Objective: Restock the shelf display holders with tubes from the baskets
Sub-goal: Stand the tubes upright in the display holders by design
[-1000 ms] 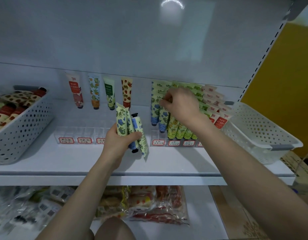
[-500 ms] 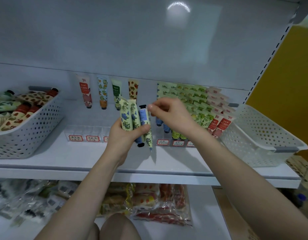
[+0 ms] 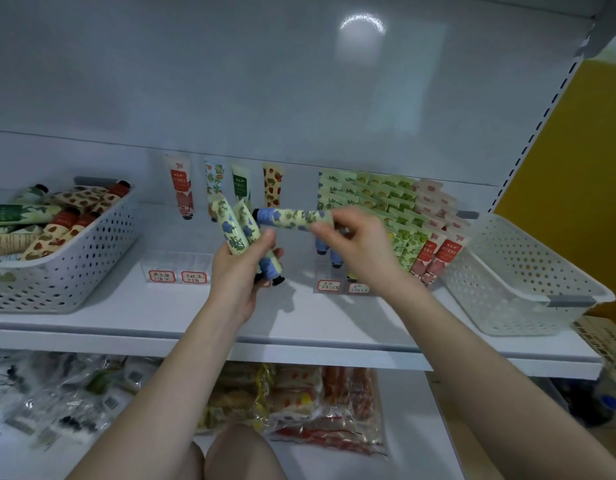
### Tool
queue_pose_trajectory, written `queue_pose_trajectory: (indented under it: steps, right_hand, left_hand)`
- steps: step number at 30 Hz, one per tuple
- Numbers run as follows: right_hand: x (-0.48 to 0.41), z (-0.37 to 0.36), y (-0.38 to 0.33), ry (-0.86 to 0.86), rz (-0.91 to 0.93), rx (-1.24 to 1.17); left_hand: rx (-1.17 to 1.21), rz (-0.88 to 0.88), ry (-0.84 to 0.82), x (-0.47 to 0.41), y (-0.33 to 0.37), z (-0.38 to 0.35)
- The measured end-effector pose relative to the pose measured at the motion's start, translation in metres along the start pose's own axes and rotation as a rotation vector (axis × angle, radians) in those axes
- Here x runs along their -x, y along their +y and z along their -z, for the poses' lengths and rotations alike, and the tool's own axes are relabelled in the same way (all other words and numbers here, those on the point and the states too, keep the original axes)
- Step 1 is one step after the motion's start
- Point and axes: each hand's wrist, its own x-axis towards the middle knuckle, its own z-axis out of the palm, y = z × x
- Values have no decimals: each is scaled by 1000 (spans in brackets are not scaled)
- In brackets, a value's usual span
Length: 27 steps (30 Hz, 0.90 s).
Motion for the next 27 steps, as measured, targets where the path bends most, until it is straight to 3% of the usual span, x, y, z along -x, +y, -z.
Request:
queue_pose_trajectory:
  steps: [6, 11, 16, 27]
  right_hand:
    - [-38, 33, 1, 95, -66, 207]
    - [-54, 20, 3, -82, -135, 591]
    - [-56, 3, 13, -87, -111, 825]
    - [-59, -14, 23, 24, 9, 986]
  left_hand:
    - [-62, 45, -3, 4, -8, 14]
    - [-82, 48, -51, 5, -11, 23]
    - [-77, 54, -38, 4, -14, 27]
    - [-77, 70, -52, 1, -22, 25]
